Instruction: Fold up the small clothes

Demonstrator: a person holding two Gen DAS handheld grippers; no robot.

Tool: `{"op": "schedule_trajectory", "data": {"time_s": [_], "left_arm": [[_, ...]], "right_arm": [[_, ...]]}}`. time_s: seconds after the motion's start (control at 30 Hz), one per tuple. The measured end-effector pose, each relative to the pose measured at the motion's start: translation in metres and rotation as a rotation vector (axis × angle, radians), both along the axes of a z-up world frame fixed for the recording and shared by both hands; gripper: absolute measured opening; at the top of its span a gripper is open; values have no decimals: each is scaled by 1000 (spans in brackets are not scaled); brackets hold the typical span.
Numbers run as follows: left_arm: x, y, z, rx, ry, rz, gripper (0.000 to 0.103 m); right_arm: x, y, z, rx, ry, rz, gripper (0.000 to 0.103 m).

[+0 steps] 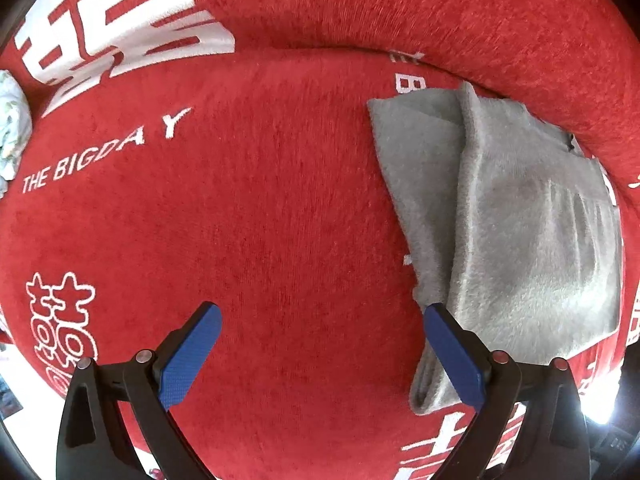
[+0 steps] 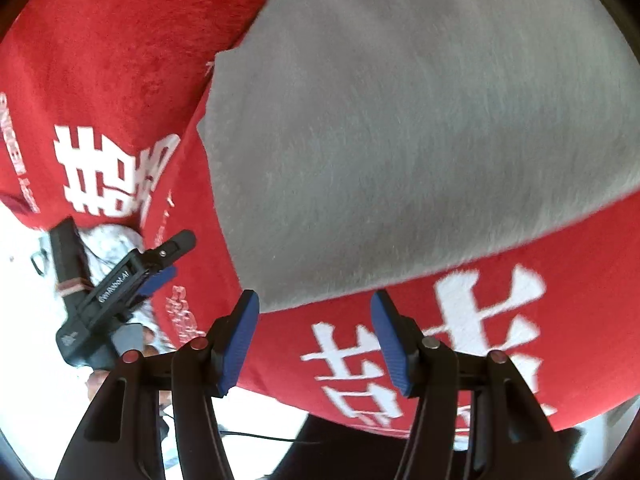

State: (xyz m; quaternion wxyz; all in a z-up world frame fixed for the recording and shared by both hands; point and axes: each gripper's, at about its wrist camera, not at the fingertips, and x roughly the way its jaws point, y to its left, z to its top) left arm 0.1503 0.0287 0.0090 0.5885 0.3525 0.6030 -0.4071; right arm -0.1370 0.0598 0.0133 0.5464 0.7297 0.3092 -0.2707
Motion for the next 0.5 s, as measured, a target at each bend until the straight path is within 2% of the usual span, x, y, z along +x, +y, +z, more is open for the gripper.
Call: {"op": "schedule_trajectory", "data": {"time_s": [0.13,0.23,0.37,0.5], "left_arm": [[7,1,-7,-12,45,-1,101],[8,0,-18,23,76,-1,101],[8,-4,-25,9,137,11,101],[4,-10,-29,-35,241,27,101]], "right_arm": [[-17,16,-16,61,-86,-127,65],[-30,26,-31,100,-168,-254,69],[-33,24,-43,92,-256,-400,69],[-23,11,-49,86,-303,-459,71]]}}
